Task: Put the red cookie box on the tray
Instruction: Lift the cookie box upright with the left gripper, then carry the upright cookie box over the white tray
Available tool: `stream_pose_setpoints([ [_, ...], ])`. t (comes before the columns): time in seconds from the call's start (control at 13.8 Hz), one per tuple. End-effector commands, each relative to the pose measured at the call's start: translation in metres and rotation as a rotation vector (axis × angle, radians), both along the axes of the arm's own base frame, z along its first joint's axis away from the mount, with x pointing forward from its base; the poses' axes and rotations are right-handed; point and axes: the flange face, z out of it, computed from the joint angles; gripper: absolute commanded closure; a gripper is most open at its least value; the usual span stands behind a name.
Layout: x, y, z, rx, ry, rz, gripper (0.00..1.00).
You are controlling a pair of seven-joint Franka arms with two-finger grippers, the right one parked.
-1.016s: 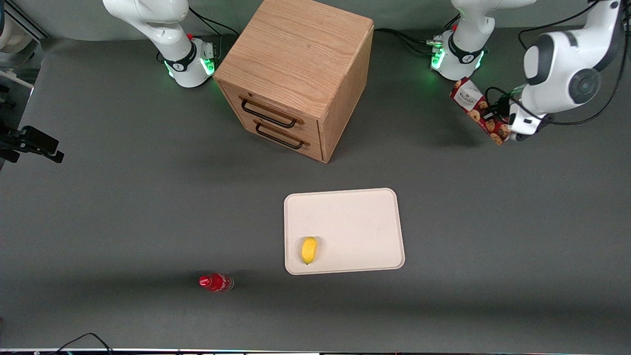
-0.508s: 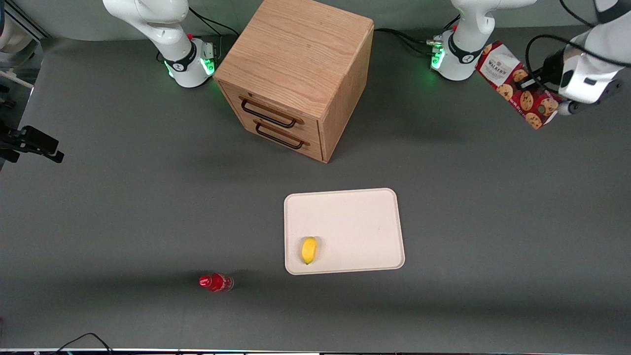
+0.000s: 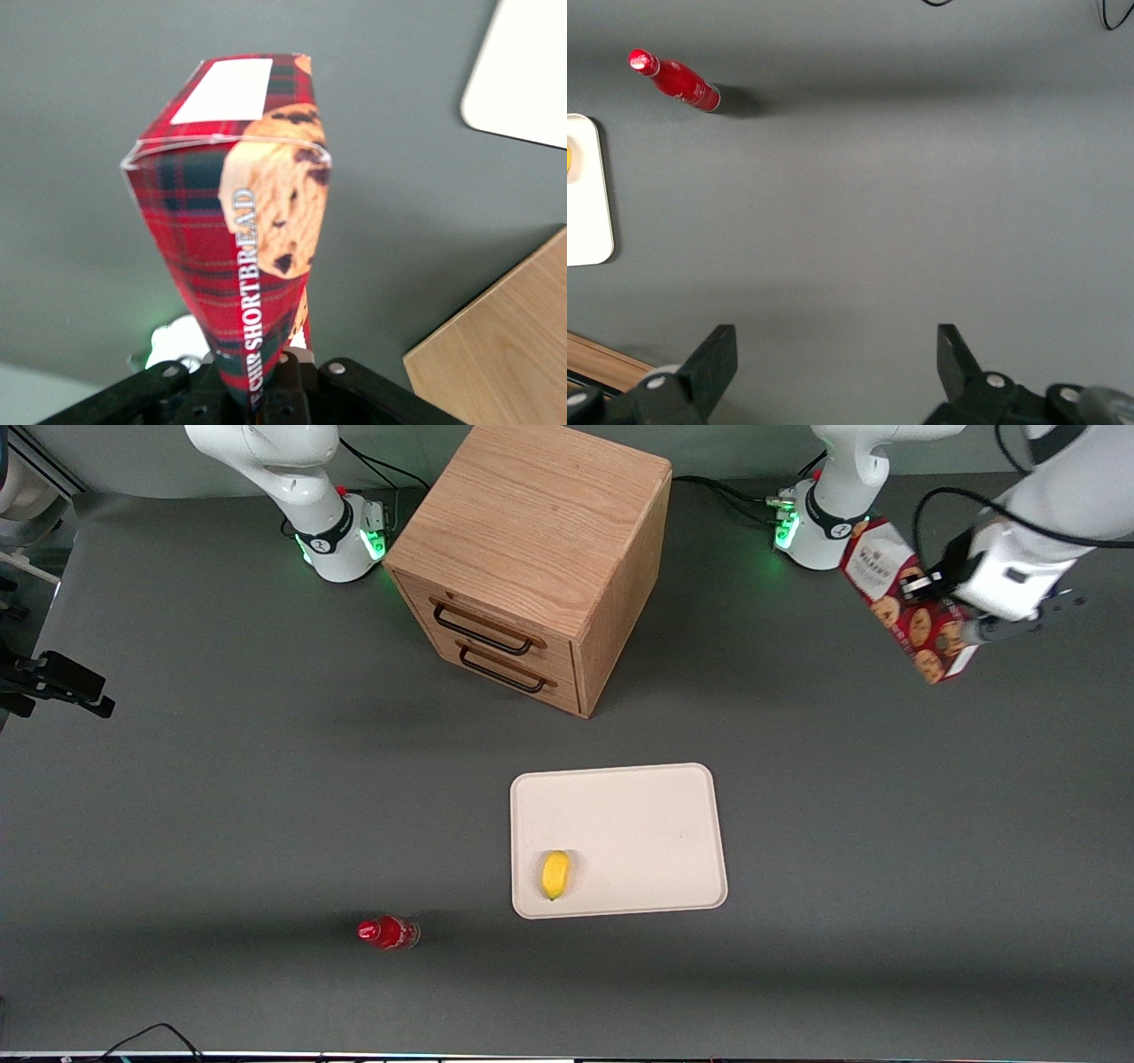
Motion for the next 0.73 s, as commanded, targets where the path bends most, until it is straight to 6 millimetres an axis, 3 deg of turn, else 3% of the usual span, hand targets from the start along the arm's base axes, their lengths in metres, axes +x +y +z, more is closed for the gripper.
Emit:
stream_pose_setpoints([
  [0.0, 0.033, -0.063, -0.001, -0.015, -0.032, -0.101, 1.00],
  [0.15, 0.063, -0.086, -0.009, -0.040, -0.044, -0.142, 1.00],
  [0.22, 0.095, -0.101, -0.024, -0.069, -0.051, -0.164, 1.00],
  [0.36, 0.126, -0.108, -0.055, -0.073, -0.074, -0.180, 1.00],
  [0.65, 0.155, -0.156, -0.128, -0.033, -0.171, -0.123, 1.00],
])
